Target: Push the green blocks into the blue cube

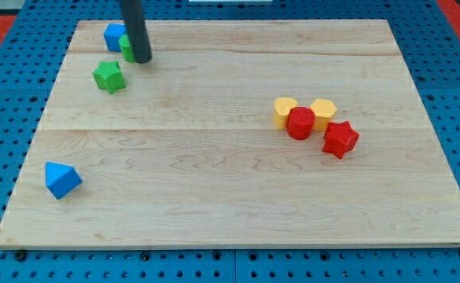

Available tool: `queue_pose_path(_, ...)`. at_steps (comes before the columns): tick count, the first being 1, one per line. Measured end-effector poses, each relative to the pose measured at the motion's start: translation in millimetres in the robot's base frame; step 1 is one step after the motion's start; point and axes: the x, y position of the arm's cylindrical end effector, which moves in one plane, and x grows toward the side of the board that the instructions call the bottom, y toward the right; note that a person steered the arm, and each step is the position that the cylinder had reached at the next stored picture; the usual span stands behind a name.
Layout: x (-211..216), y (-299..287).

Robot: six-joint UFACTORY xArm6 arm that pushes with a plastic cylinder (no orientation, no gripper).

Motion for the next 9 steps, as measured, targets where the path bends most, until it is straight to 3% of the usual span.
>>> queue_pose_path(2, 132, 2)
queue_pose_path(4, 53, -26)
queue_pose_path(7, 51, -75)
queue_pose_path(8, 15, -75)
queue_pose_path(9, 72, -40)
